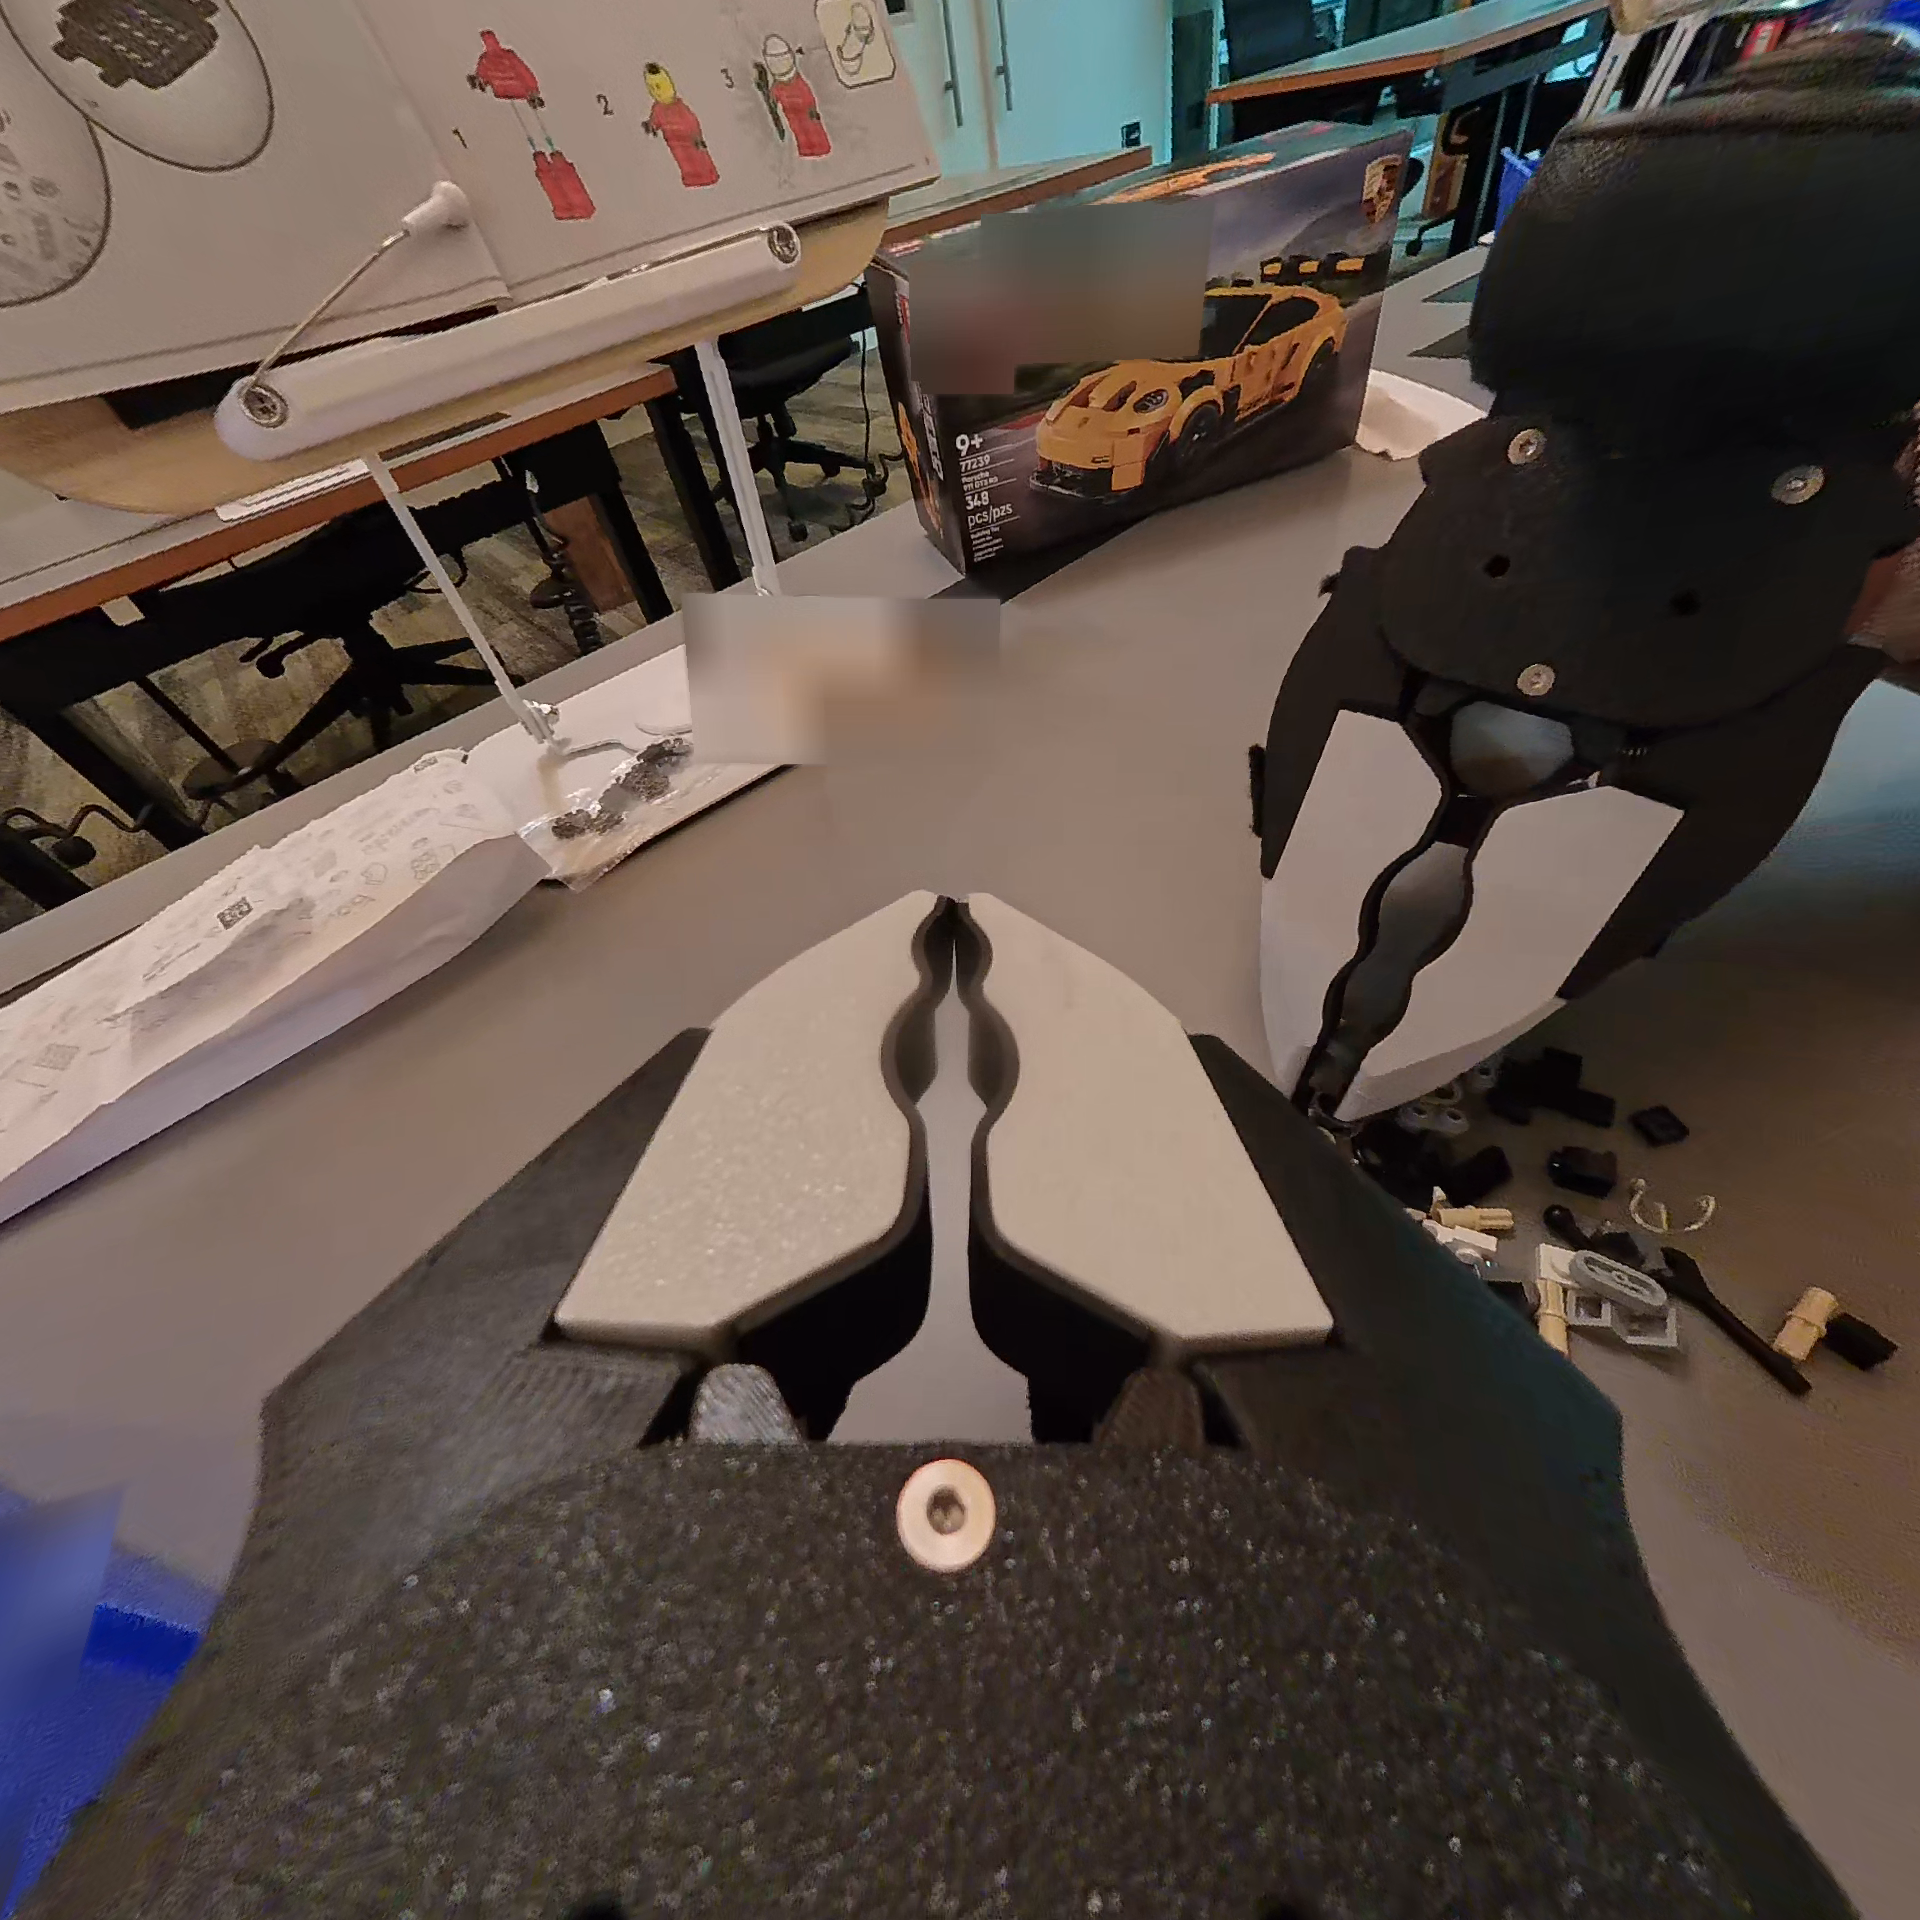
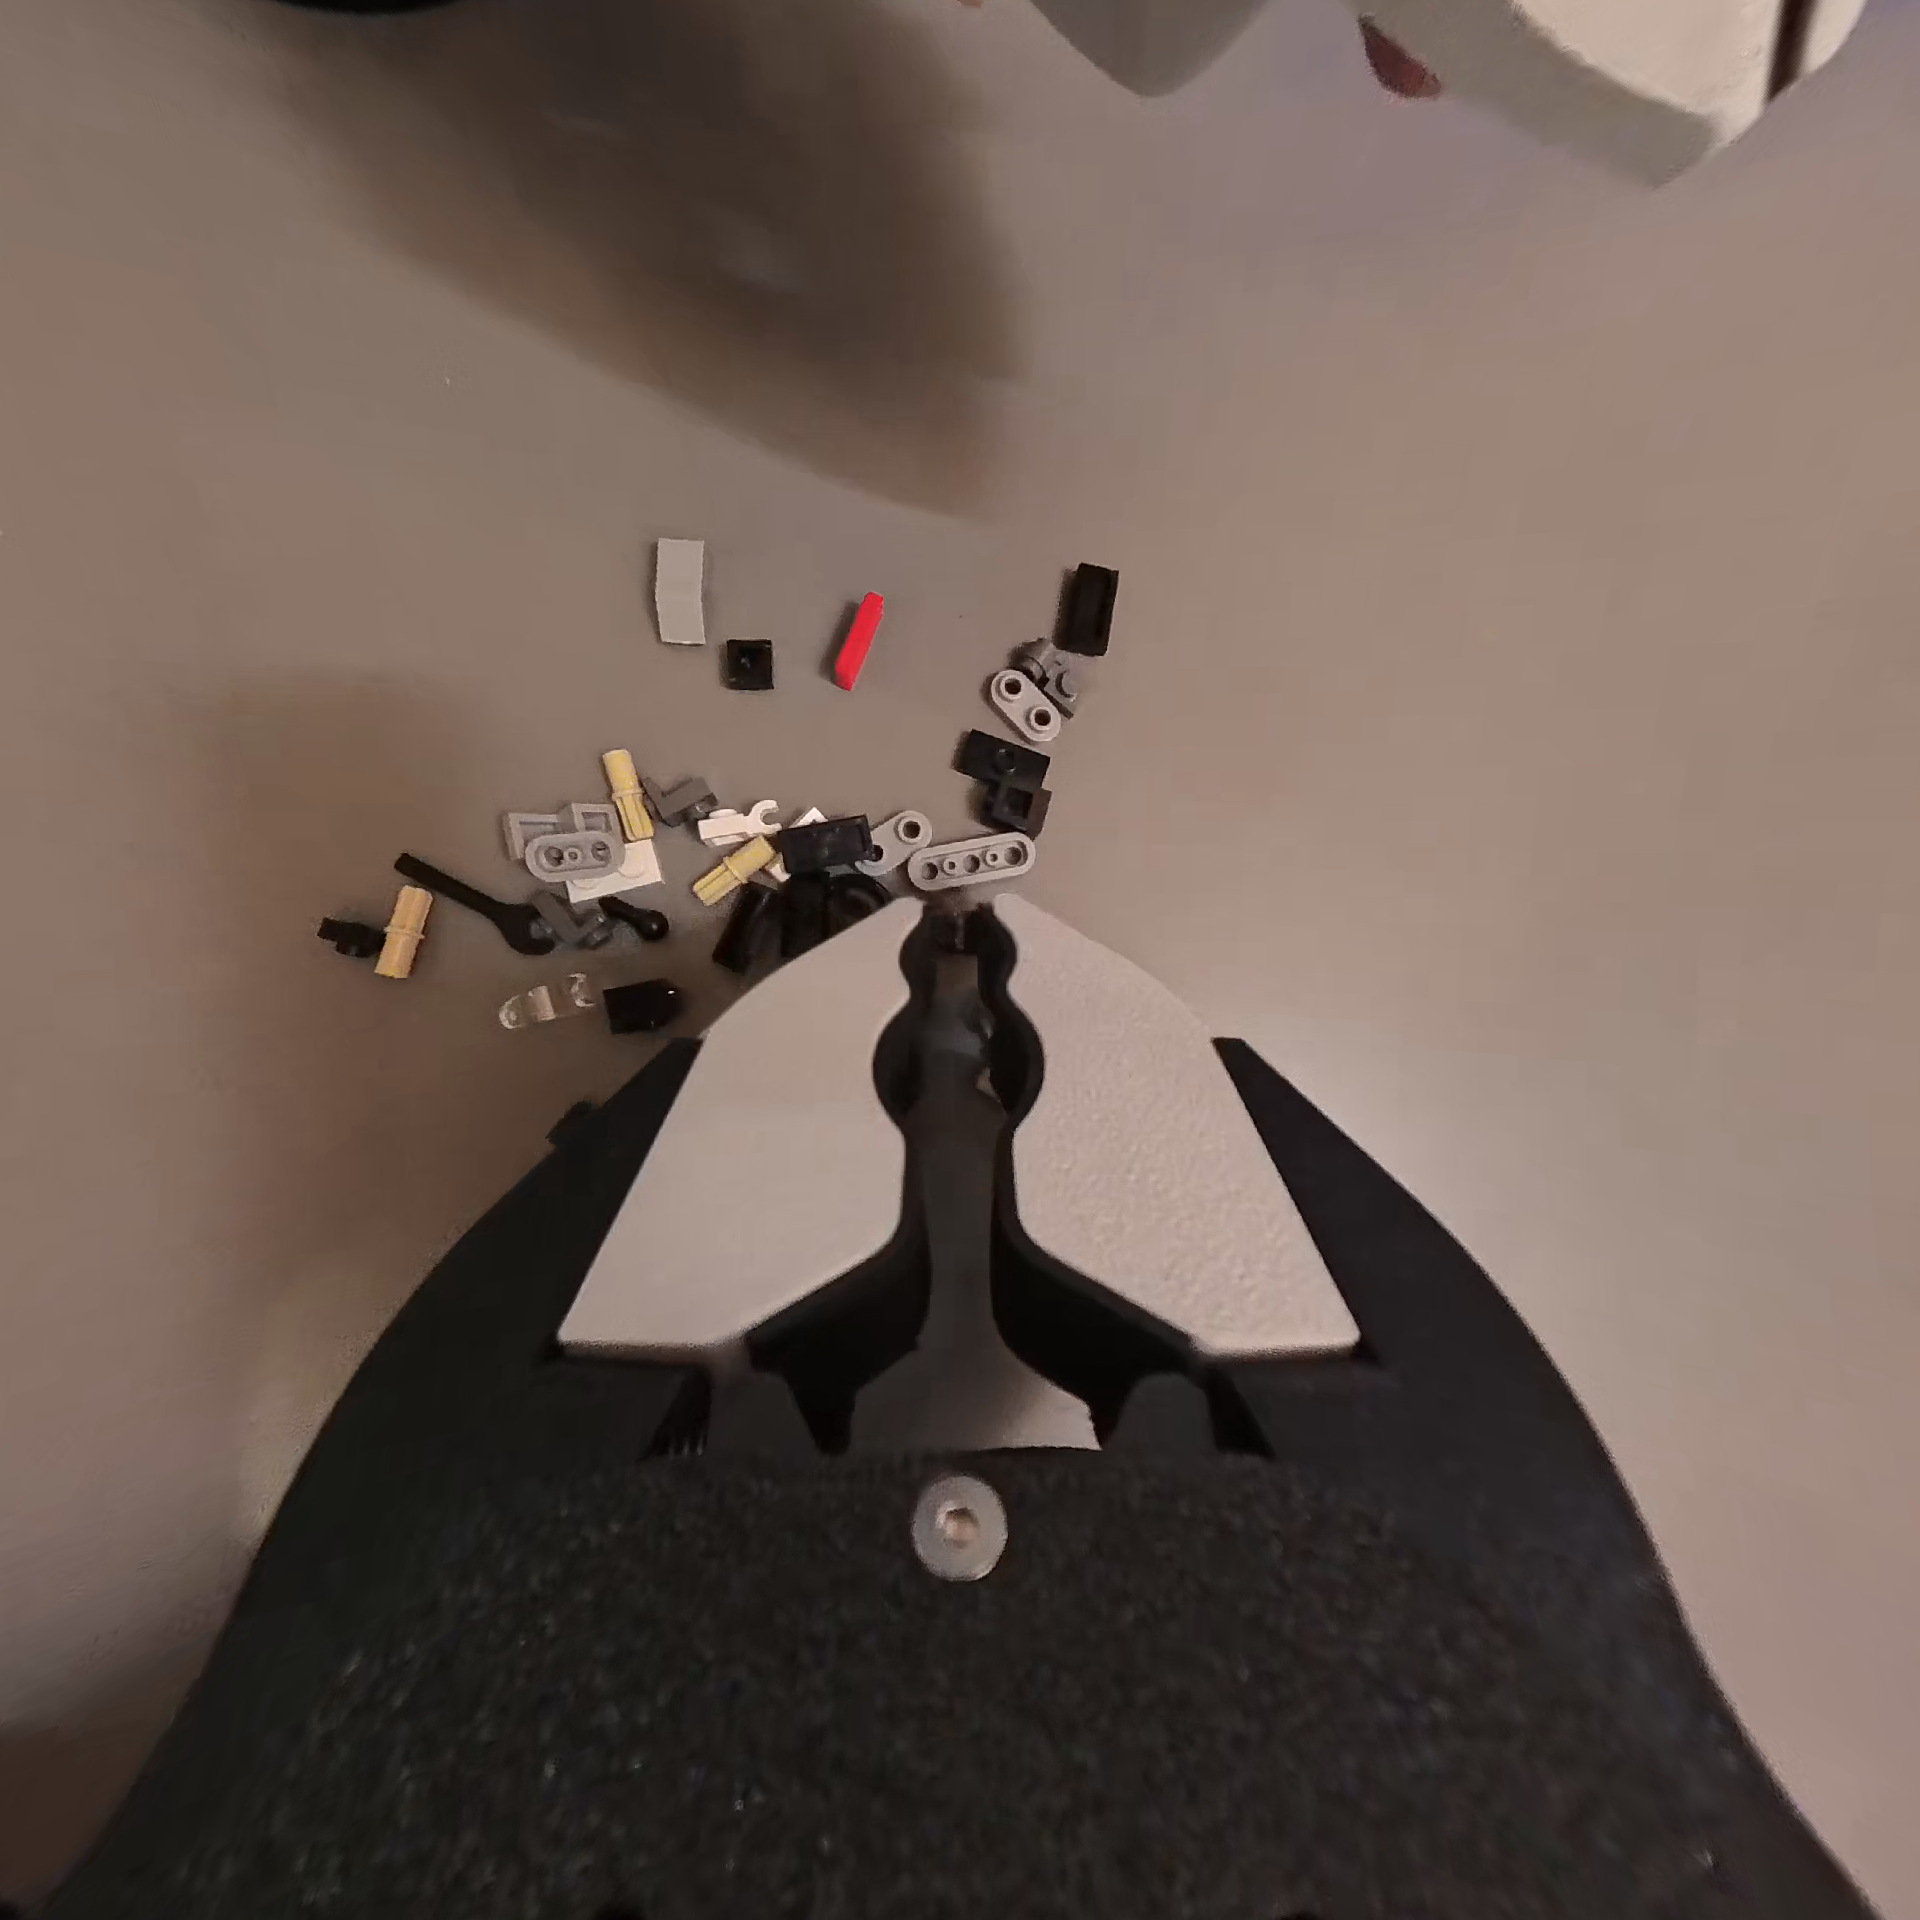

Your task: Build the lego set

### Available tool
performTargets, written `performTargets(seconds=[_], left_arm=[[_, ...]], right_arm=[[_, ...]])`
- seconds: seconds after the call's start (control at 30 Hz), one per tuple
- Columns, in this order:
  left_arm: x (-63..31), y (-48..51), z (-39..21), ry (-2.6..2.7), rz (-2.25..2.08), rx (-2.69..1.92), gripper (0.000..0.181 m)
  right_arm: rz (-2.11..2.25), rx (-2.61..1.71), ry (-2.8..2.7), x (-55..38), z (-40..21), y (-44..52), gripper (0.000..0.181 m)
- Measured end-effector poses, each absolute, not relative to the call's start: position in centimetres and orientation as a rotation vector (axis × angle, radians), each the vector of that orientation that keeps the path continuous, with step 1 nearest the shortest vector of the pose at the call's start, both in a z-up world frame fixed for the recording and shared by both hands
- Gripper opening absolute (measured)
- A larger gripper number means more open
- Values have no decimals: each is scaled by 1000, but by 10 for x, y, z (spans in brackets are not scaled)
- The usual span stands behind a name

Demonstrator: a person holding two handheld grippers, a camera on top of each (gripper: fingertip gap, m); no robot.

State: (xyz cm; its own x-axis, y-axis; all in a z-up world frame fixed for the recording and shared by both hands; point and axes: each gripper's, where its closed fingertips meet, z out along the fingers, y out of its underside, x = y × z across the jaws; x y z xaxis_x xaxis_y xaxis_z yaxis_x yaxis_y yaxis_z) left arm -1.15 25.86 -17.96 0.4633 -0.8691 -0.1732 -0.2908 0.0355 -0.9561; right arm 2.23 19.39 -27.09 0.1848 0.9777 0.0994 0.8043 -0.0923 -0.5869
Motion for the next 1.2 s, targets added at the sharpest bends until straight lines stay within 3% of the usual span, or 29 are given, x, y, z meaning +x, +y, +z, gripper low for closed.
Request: performTargets(seconds=[0.4, 0.6, 1.07, 1.2], left_arm=[[-13, 258, -196, 1167, -611, -1599, 0], [-15, 260, -205, 1233, -543, -1608, 0], [-17, 254, -220, 1351, -528, -1646, 1], [-19, 254, -223, 1392, -490, -1636, 1]], right_arm=[[477, -1911, -1611, 39, -246, 166, 1], [465, -2007, -1596, 68, -264, 128, 2], [665, -1983, -1565, 62, -245, 138, 38], [676, -1970, -1599, 60, -246, 141, 40]])
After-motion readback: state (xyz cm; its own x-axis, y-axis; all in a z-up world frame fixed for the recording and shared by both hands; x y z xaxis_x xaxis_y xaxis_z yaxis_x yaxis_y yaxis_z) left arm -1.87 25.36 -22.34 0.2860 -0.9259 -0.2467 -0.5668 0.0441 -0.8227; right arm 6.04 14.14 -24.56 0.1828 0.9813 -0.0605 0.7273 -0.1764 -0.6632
